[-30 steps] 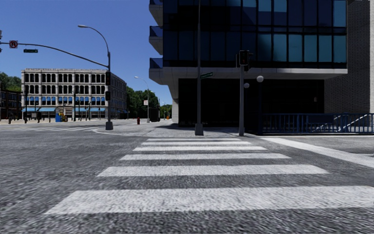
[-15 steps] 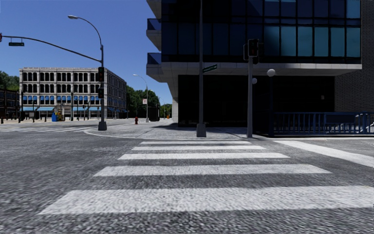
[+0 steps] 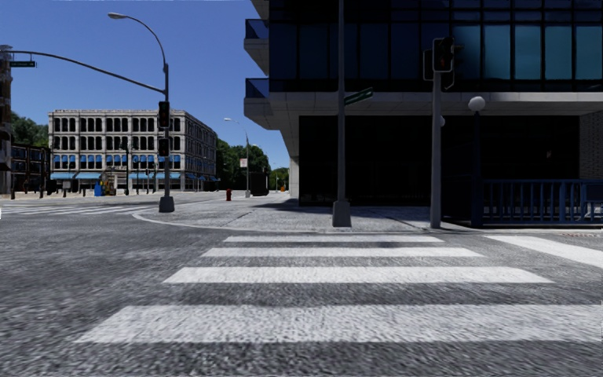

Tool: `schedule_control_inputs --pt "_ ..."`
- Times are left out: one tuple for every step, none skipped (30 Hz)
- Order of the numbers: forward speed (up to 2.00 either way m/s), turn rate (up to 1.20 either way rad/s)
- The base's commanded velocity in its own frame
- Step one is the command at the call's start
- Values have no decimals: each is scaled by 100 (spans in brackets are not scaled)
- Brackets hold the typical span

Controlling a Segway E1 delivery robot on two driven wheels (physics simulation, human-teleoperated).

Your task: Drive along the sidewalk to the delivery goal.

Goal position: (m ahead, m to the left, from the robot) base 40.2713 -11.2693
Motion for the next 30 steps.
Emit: schedule_control_inputs --pt "200 28" --pt "200 28" --pt "200 28" --pt "200 28" --pt "200 28" --pt "200 28" --pt "200 28" --pt "200 28" --pt "200 28" --pt "200 28" --pt "200 20" --pt "200 7" --pt "200 0" --pt "200 0" --pt "200 0" --pt "200 0" --pt "200 0" --pt "200 0" --pt "200 0" --pt "200 0" --pt "200 0" --pt "200 0" --pt "200 0" --pt "200 0" --pt "200 0" --pt "200 0" --pt "200 0" --pt "200 0" --pt "200 0" --pt "200 0"
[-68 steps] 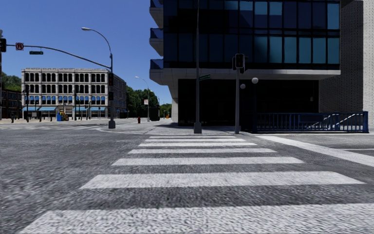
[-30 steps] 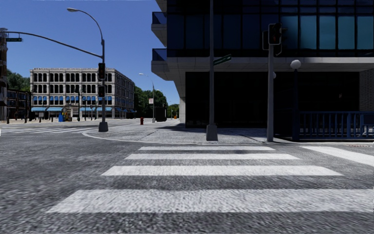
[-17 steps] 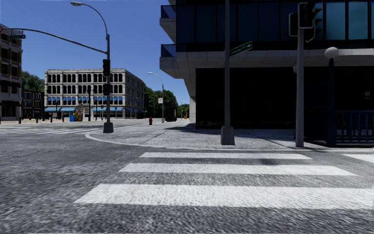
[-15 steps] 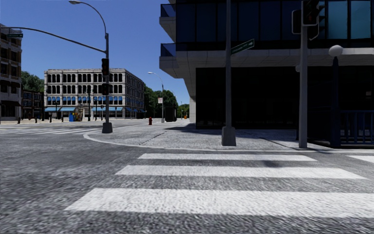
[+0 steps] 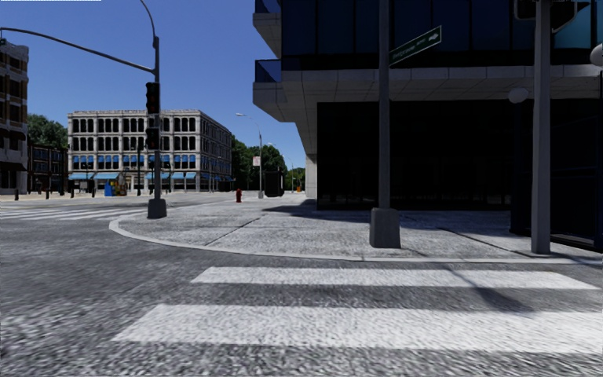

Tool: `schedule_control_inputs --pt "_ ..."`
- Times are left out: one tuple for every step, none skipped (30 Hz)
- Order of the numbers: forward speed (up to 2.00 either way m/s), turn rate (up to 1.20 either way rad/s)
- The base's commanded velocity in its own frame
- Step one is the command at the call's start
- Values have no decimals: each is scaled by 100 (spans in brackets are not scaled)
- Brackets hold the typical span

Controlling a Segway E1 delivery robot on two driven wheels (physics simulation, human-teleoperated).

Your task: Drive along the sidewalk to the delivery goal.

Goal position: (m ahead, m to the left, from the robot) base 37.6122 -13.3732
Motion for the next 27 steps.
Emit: schedule_control_inputs --pt "200 0" --pt "200 0" --pt "200 0" --pt "200 0" --pt "200 0" --pt "200 0" --pt "200 0" --pt "200 0" --pt "200 0" --pt "200 0" --pt "200 0" --pt "200 0" --pt "200 0" --pt "200 0" --pt "200 0" --pt "200 0" --pt "200 0" --pt "200 0" --pt "200 0" --pt "200 0" --pt "200 0" --pt "200 0" --pt "200 0" --pt "200 0" --pt "200 0" --pt "200 0" --pt "200 0"
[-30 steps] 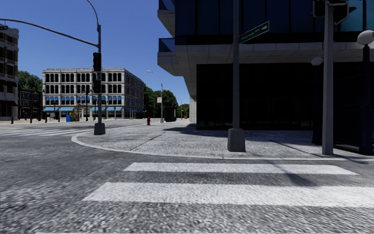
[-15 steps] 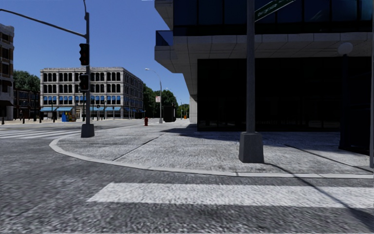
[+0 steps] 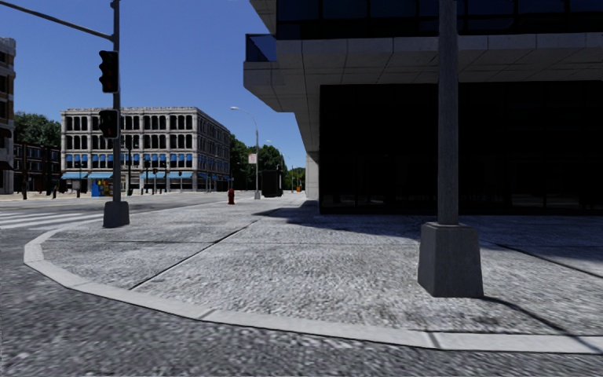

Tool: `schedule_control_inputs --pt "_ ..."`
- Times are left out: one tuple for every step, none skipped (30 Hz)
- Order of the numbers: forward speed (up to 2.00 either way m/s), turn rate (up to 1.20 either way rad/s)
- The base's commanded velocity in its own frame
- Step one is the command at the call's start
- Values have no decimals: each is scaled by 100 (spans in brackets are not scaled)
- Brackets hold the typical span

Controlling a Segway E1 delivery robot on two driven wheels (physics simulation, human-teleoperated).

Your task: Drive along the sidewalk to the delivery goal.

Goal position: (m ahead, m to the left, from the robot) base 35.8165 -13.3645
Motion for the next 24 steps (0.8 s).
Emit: schedule_control_inputs --pt "200 0" --pt "200 0" --pt "200 0" --pt "200 0" --pt "200 0" --pt "200 0" --pt "200 0" --pt "200 0" --pt "200 0" --pt "200 0" --pt "200 0" --pt "200 0" --pt "200 0" --pt "200 0" --pt "200 0" --pt "200 0" --pt "200 0" --pt "200 0" --pt "200 0" --pt "200 0" --pt "199 0" --pt "184 0" --pt "165 0" --pt "156 0"
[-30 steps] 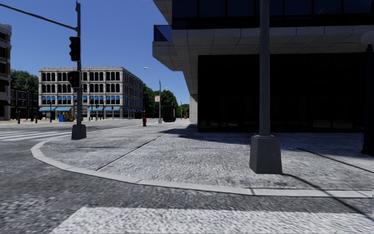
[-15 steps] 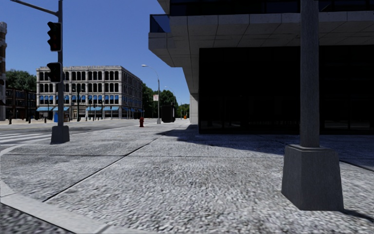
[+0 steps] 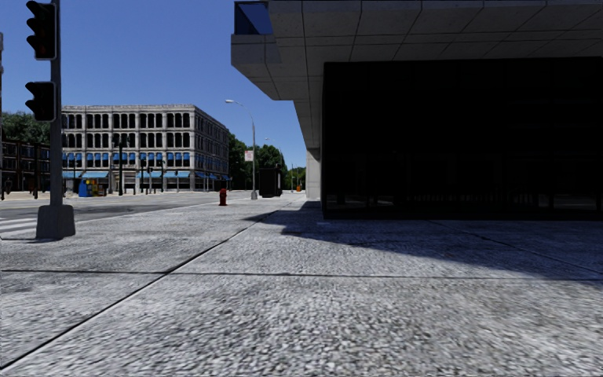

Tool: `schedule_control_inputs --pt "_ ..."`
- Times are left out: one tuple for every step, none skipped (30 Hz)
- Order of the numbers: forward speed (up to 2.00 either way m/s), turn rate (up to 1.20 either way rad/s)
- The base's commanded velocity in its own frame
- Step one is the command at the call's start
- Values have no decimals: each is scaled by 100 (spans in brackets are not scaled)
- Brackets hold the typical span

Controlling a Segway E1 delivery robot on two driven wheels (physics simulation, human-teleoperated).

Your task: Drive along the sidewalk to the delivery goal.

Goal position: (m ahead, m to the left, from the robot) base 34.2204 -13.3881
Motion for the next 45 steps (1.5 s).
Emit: schedule_control_inputs --pt "156 0" --pt "151 0" --pt "149 0" --pt "148 0" --pt "148 0" --pt "148 0" --pt "148 0" --pt "148 0" --pt "148 0" --pt "148 0" --pt "148 0" --pt "148 0" --pt "148 0" --pt "148 0" --pt "148 10" --pt "148 14" --pt "148 18" --pt "148 19" --pt "148 22" --pt "148 23" --pt "148 23" --pt "148 27" --pt "148 29" --pt "148 29" --pt "148 29" --pt "148 29" --pt "200 29" --pt "200 29" --pt "200 32" --pt "200 34" --pt "200 34" --pt "200 34" --pt "200 34" --pt "200 34" --pt "200 34" --pt "200 34" --pt "200 35" --pt "200 35" --pt "200 28" --pt "200 0" --pt "200 0" --pt "200 0" --pt "200 0" --pt "200 0" --pt "200 0"
